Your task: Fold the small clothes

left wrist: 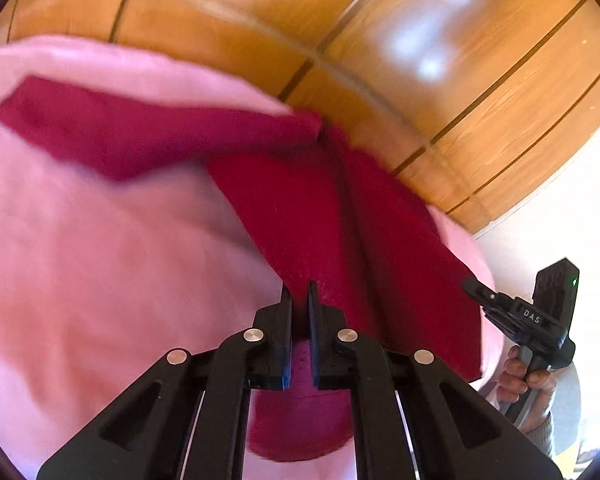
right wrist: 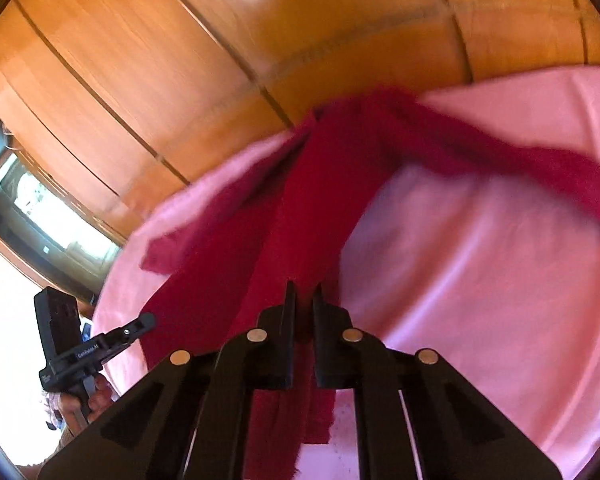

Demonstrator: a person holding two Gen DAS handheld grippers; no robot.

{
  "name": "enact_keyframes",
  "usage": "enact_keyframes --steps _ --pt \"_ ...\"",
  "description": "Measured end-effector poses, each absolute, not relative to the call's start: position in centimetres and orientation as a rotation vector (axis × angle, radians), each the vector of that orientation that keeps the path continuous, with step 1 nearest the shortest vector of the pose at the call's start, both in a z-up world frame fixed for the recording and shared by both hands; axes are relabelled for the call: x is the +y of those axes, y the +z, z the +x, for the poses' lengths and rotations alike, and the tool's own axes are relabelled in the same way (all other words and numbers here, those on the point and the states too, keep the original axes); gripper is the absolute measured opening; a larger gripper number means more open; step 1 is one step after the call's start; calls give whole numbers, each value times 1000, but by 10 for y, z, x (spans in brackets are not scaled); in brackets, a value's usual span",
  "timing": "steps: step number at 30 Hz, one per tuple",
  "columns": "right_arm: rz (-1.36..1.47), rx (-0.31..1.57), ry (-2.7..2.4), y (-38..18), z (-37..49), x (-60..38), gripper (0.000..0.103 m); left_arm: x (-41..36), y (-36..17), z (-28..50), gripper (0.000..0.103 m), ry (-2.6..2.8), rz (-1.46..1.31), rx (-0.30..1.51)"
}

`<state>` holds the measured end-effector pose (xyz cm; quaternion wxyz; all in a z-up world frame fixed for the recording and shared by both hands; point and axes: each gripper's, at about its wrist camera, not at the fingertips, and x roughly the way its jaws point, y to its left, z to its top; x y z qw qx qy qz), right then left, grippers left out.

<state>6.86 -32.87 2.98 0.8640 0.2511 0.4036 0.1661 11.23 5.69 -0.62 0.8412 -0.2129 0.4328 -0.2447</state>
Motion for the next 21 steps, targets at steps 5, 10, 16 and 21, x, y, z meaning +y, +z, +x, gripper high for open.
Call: enact_keyframes --steps 5,10,16,21 --pt "482 805 340 61 26 -336 6 96 30 77 5 -514 -385 887" --pt "455 936 254 12 -9 -351 6 115 8 51 5 -461 -325 961" --pt "444 1112 106 -58 -26 -353 6 143 -53 34 6 -392 -461 1061" --pt "358 1082 39 -52 -19 -341 24 161 -73 22 55 -355 -555 1053"
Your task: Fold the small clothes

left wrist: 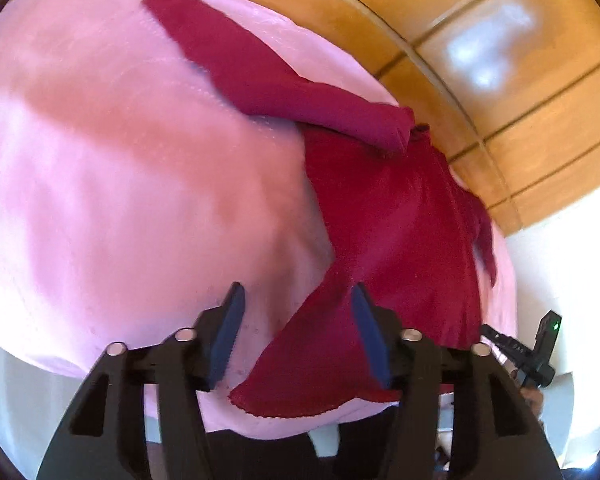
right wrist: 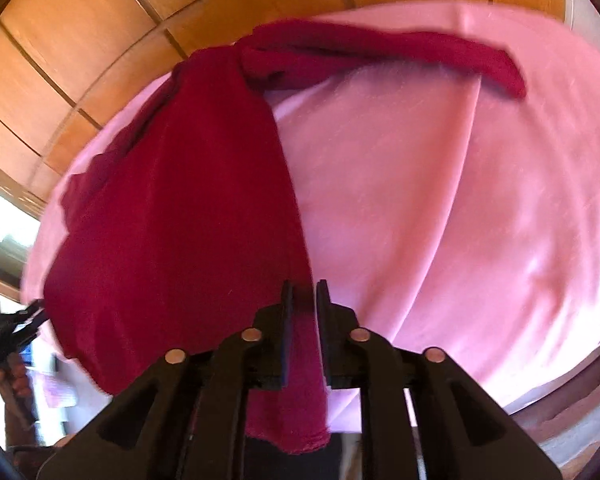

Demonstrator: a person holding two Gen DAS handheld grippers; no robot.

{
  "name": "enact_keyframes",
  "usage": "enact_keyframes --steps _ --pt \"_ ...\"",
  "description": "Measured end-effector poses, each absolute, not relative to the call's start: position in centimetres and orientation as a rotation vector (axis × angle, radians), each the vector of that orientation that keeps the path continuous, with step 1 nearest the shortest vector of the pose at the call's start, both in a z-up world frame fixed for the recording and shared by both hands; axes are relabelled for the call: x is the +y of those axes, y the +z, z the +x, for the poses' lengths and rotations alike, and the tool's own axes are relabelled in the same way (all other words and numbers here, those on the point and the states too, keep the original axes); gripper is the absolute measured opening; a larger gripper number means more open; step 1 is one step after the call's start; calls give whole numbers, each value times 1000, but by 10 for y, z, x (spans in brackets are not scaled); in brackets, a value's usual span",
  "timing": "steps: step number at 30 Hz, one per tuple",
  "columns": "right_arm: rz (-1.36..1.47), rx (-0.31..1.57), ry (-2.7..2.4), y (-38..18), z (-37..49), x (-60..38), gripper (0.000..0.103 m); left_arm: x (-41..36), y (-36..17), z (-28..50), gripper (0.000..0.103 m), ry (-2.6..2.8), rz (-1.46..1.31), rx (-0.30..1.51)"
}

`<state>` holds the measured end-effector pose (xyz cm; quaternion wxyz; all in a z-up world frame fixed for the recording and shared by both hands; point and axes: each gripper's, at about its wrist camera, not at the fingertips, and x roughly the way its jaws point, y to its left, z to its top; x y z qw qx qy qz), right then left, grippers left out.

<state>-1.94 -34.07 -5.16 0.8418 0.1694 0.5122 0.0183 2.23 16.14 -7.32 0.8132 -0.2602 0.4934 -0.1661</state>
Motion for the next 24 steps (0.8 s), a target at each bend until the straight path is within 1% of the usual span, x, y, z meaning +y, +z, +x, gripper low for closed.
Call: enact_keyframes --steps 1,2,3,6,8,9,10,13,16,18,20,21,22,23,24 --pt "336 1048 35 -45 -15 -334 30 155 -77 25 55 -358 -568 1058" --pt "325 1018 47 -37 -13 -327 43 155 -81 25 55 -357 -569 1061" --pt "316 997 65 -35 -15 -325 50 150 -85 25 54 -370 -562 1069" --pt "255 944 160 -24 -1 -286 60 134 -90 25 54 -467 -574 1078" --pt "248 946 229 -29 7 -262 64 125 -91 21 53 -470 -518 1067" --pt "242 953 262 -34 14 -246 65 121 -92 22 27 -466 -485 1076" --pt "226 959 293 -40 19 -230 65 115 -98 24 9 -482 -449 1122" --pt "168 997 358 -62 32 -192 65 115 -95 15 7 -524 -457 1119" --pt "112 1030 379 -84 29 -174 66 128 -87 0 7 -539 -518 1109" --pt "60 995 372 -96 21 -172 66 136 -86 -5 7 -467 -473 1107" --pt "65 977 374 -98 15 -178 67 142 -82 -6 11 -396 -417 1091" --pt "81 974 380 -99 15 -180 69 149 -75 -5 28 -377 -406 1053" --pt "95 973 386 -98 13 -181 71 156 -71 -3 43 -358 -415 1022" --pt "110 971 393 -97 11 -183 75 163 -66 5 60 -320 -435 983" --pt "117 968 399 -98 12 -180 82 179 -60 16 62 -248 -468 936"
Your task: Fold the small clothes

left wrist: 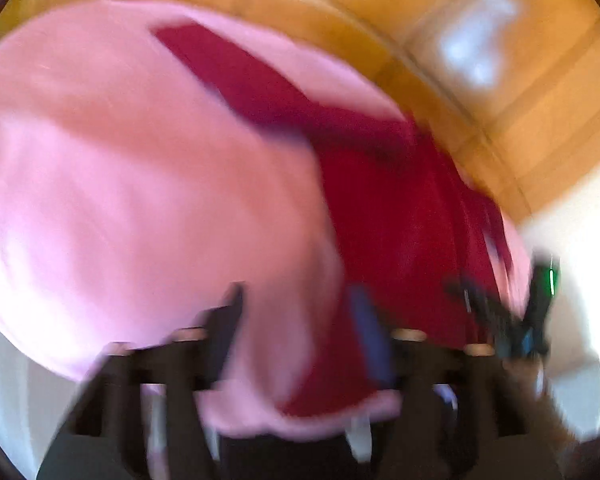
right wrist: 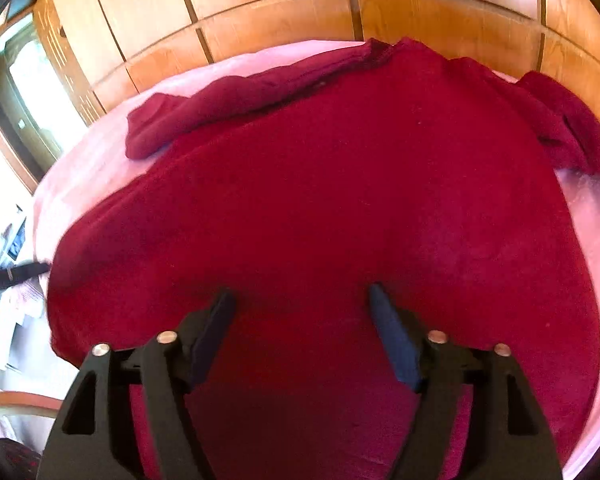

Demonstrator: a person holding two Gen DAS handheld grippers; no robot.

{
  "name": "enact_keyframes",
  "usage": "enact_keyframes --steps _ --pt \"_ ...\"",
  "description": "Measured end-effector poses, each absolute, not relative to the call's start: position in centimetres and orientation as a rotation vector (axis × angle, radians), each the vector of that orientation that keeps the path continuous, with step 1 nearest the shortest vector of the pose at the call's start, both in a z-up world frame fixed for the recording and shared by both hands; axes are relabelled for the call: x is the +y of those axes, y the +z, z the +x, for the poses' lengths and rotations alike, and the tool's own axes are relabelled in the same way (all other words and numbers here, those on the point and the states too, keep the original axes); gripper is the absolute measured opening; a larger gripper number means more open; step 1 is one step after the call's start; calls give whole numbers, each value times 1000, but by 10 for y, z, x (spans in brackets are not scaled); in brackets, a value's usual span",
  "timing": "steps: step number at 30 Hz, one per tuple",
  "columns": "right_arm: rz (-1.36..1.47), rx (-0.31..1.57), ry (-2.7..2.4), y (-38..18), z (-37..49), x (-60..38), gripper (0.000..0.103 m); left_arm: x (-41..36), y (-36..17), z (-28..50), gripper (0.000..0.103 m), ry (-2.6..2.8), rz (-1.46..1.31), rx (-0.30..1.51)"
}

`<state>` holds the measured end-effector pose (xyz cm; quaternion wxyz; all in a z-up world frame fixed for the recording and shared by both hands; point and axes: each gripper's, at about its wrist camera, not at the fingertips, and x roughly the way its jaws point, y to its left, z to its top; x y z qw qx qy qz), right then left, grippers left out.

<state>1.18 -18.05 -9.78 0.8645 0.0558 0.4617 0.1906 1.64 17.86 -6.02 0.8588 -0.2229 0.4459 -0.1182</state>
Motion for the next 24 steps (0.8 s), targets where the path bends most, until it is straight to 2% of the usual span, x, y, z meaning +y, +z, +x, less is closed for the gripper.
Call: enact_keyframes --steps 3,8,12,15,22,24 --pt "67 963 396 -97 13 -168 92 207 -51 49 62 -134 -504 886" --pt "24 954 403 -100 11 -161 101 241 -33 123 56 -3 -400 820" --pt "34 973 411 -104 14 -161 101 260 -35 197 56 79 -337 865" --pt "14 964 428 -105 11 -160 101 276 -47 244 56 117 -394 891" --pt "4 957 424 -106 10 -157 101 308 -76 321 56 170 -416 952" --pt "-2 958 417 -107 11 -156 101 308 -85 330 21 145 -411 964"
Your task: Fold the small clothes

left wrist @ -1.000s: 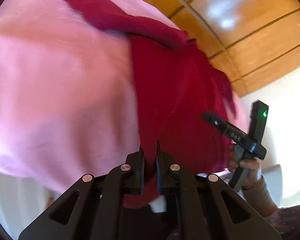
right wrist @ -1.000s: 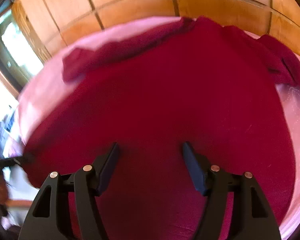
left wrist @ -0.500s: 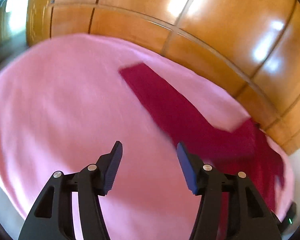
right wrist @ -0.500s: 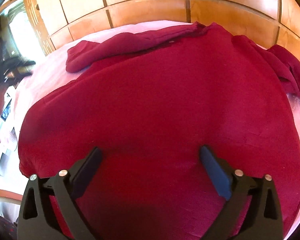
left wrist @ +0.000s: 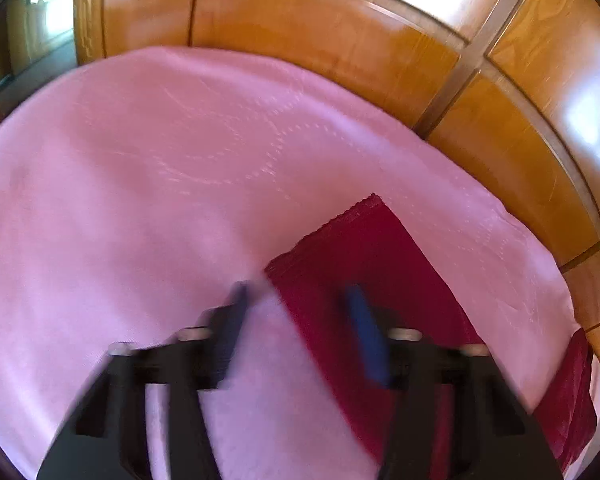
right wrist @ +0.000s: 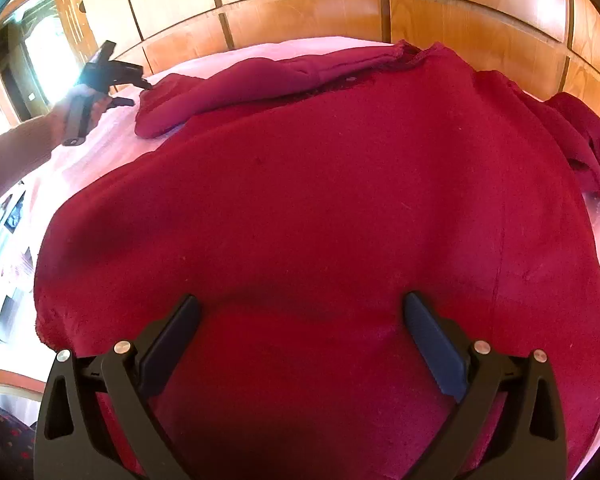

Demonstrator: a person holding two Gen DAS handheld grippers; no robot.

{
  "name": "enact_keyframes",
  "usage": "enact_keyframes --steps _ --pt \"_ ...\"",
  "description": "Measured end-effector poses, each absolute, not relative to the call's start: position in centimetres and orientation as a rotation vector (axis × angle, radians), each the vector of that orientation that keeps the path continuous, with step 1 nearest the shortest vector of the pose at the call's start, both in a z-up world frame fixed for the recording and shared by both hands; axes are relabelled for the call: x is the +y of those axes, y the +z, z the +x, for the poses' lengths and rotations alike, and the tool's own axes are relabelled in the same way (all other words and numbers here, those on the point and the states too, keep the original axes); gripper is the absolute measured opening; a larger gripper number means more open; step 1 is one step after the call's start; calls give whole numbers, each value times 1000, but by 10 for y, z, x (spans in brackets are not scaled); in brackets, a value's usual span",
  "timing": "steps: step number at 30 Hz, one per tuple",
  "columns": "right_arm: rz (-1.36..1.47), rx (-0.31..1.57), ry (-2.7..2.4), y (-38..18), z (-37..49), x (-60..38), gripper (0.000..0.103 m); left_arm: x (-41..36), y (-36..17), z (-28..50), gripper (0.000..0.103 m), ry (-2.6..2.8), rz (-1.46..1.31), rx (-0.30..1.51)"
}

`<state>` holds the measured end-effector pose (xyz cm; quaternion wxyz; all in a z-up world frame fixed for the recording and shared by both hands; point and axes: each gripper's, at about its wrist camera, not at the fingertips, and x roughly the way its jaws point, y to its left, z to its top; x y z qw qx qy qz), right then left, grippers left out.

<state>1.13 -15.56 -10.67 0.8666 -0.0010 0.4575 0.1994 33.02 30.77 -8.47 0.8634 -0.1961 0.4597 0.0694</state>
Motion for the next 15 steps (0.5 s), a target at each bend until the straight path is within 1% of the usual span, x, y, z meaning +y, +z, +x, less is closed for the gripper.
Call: enact_keyframes --steps 2,5,10,13,15 --pt "-8 965 412 -106 13 -155 101 305 -79 330 5 136 -394 925" --pt "-10 975 410 -106 14 -154 101 311 -62 318 6 176 -358 849" --pt "-12 975 403 -106 14 -154 101 383 -33 277 5 396 -423 720" --pt "-12 969 391 -106 14 -152 101 424 -35 262 5 506 -459 714" --pt "-12 966 380 -107 15 -151 101 433 -47 260 6 519 -463 761"
